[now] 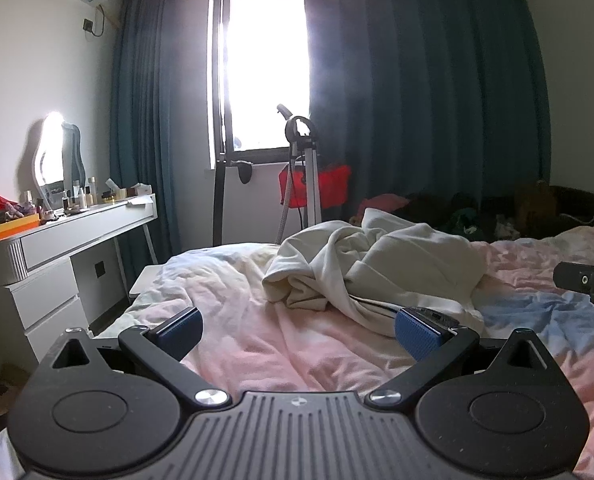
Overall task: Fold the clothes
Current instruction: 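Move both grippers toward the cream sweatpants on the bed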
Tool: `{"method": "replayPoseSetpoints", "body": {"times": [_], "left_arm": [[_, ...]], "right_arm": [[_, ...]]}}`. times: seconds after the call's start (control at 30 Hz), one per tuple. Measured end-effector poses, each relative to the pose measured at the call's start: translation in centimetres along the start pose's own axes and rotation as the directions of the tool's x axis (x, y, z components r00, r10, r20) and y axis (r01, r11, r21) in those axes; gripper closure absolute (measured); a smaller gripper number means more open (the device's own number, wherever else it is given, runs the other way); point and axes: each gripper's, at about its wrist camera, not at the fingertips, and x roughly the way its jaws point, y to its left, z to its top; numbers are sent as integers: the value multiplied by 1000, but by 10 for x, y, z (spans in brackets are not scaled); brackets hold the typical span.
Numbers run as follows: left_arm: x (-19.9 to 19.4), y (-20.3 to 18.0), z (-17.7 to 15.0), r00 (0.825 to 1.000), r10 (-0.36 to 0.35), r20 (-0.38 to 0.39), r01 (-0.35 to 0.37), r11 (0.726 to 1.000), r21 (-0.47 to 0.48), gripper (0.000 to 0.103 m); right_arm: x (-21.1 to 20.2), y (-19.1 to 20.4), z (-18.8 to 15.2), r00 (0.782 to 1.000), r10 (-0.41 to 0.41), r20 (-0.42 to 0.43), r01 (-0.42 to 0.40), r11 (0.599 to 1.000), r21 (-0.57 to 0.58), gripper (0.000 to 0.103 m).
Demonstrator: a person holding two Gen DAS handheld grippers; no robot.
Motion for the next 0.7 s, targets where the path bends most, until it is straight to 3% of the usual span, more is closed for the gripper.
{"method": "replayPoseSetpoints", "body": {"times": [0.23,0.53,0.7], "left_arm": [[5,0,-5,1000,-10,-11,9,999,-32,0],[8,3,-8,999,-29,-26,27,997,-67,0],[16,1,-10,997,-58,-43,55,996,-70,0]], "right_arm": [[-8,-3,4,999,40,24,-41,999,25,15],[-3,2,11,999,29,21,-29,999,19,16],[12,4,39,998,51,42,-54,996,74,16]]}}
